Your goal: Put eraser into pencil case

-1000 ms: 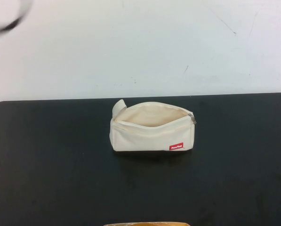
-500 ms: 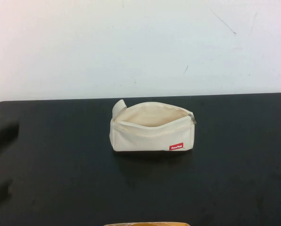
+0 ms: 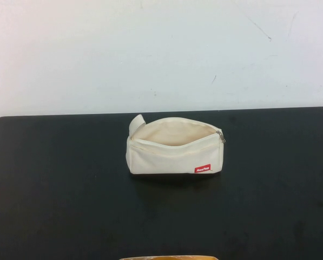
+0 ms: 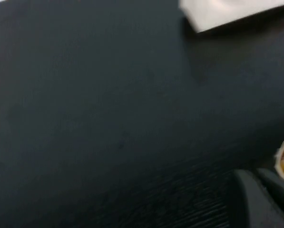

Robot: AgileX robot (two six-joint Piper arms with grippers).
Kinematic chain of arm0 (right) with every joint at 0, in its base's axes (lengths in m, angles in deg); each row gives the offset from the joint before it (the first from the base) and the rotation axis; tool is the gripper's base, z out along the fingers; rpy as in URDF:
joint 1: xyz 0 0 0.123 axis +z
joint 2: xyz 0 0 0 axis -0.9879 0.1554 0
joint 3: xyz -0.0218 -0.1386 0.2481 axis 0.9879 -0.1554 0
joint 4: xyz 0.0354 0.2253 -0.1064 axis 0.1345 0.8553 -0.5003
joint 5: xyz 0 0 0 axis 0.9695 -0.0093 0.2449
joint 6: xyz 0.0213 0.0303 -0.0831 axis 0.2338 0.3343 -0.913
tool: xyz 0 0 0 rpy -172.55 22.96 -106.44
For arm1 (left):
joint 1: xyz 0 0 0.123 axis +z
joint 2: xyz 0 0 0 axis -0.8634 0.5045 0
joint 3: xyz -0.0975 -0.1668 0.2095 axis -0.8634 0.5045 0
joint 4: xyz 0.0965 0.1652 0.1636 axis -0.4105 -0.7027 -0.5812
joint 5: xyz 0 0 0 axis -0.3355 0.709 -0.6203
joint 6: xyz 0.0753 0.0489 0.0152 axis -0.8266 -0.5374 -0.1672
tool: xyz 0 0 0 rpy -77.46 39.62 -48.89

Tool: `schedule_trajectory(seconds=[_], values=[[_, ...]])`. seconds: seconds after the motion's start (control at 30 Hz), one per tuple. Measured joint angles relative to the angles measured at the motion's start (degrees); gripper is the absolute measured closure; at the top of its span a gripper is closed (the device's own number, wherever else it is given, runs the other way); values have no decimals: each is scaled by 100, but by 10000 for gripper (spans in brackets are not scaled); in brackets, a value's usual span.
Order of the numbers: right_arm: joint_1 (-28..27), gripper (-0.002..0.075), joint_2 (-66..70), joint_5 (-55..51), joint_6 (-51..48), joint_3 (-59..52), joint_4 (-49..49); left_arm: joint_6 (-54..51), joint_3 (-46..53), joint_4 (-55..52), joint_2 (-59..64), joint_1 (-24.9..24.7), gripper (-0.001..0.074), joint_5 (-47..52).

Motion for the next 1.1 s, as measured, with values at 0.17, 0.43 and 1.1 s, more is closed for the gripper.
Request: schedule_trajectory(seconds=[0.17, 0.43, 1.1], values=[[0, 727, 0, 0, 0, 0, 0, 0, 946, 60, -1133, 639, 736, -941], [0, 727, 0, 0, 0, 0, 0, 88, 2642, 10, -2427, 1703, 736, -2822], [0, 727, 0, 0, 0, 0, 0, 832, 3474, 46, -2987, 2198, 736, -2689]])
